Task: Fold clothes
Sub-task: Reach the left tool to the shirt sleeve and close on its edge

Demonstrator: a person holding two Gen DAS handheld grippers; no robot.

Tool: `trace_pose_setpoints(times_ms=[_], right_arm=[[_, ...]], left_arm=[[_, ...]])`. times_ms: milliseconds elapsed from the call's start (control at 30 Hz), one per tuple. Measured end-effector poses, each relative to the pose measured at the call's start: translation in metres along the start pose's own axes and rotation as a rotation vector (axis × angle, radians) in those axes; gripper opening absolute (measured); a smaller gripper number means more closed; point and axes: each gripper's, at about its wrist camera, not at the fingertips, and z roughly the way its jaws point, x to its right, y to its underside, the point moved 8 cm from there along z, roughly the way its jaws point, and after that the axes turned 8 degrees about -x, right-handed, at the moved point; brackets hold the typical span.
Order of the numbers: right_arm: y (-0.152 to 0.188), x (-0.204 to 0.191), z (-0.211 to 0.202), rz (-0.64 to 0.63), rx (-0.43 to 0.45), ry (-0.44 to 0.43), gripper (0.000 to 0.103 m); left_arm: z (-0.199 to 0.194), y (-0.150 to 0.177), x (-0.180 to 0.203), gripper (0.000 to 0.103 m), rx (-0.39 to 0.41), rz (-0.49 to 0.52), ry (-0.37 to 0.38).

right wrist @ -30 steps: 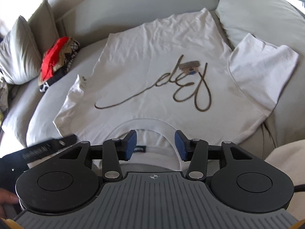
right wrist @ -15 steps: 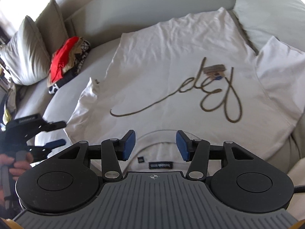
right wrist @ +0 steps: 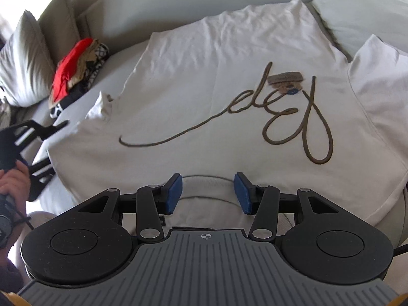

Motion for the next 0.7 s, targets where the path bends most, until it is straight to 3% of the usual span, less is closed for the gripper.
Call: trace_pose_setpoints(times_ms=[100,233,267,300,333,500,700], right_arm=[[0.001,0.000,-0.001,-0.009,-0.003,-0.001,0.052],[-0.001,0.001,0.000,0.003,-0.007,-0.007,0.053],[-0.002,0.001,0.000,0.007,-0.008,-0.009,0.053],[-0.002,0.001,0.000,0.008,-0.009,-0.010,0.053],[-0.001,0.001,0.000,0.008,-0.009,-0.013,0.053],[-0.001,0.003,-0.001,0.013,-0.010,-0.025,0.053],[-0.001,0.005,0.000,0.034,-0.011,-0.041,0.053]], left_arm=[[-0.037,-0.002,0.027,0.010,0.173,0.219,-0.068],[-0.049,-0.003,0.023,0.036,0.178,0.256,-0.232],[-0.053,-0.003,0.022,0.036,0.180,0.266,-0.273],[-0.052,-0.004,0.017,0.037,0.170,0.244,-0.292],[-0.047,-0.007,0.009,0.044,0.142,0.196,-0.290],[-0.016,-0.020,-0.013,0.046,0.012,0.096,-0.250],[0.013,-0.046,-0.013,0.032,-0.063,0.131,-0.244]])
